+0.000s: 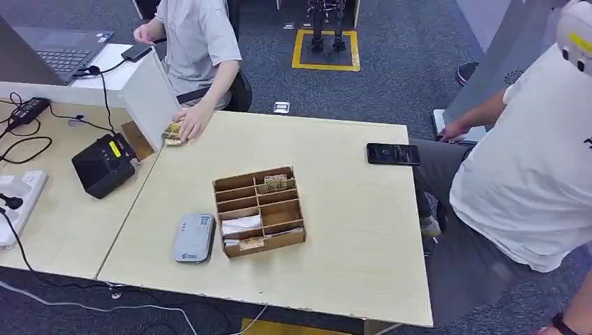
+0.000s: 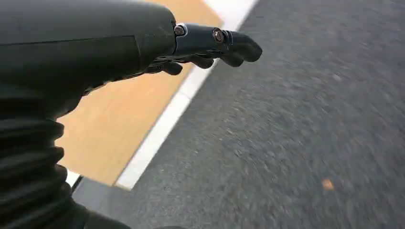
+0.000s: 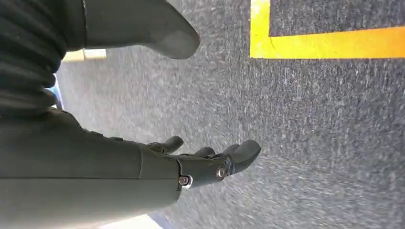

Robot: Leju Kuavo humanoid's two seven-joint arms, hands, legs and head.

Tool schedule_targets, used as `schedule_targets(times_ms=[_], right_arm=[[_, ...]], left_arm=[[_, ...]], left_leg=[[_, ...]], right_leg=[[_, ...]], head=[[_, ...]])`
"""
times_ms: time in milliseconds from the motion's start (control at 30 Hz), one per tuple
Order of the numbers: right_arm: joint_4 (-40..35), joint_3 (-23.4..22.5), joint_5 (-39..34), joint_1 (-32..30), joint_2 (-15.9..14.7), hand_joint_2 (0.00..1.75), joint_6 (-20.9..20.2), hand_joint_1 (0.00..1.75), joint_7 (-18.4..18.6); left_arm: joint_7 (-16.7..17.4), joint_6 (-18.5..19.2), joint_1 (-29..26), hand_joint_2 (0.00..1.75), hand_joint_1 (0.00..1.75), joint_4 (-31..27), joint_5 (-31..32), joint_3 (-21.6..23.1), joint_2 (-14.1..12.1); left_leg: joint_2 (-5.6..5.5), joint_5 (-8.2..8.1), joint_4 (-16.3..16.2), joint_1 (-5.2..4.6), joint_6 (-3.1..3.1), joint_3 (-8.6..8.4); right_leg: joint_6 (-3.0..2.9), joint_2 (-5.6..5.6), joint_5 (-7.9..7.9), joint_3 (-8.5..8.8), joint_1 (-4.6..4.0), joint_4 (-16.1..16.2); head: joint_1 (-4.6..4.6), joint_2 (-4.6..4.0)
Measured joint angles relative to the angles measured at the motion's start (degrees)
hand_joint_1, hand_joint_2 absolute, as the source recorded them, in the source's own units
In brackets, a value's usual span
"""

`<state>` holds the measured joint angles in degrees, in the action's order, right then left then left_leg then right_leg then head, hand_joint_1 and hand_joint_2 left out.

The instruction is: Pass the card to the sensor for recognition and then transmit it.

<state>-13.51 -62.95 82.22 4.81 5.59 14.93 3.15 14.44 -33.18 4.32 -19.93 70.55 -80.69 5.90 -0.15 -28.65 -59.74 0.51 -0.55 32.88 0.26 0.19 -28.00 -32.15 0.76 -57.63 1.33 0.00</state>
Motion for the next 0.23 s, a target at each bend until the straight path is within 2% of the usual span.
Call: schedule_targets(times_ms=[233], right_arm=[[-0.9,3.7,-7.7,-1.0,-0.7,1.75,-1.7,0.0,-0.6]], left_arm=[[-2.8,2.3,-0.4,1.75,0.0,1.0,-5.5,6.0,0.5]], left_leg=[[0.01,0.0,0.0,0.06,0.01,-0.01]], right_leg=[[-0.02,0.01,-0.01,-0.02,-0.04,0.0]], head=[[0.0,0.0]])
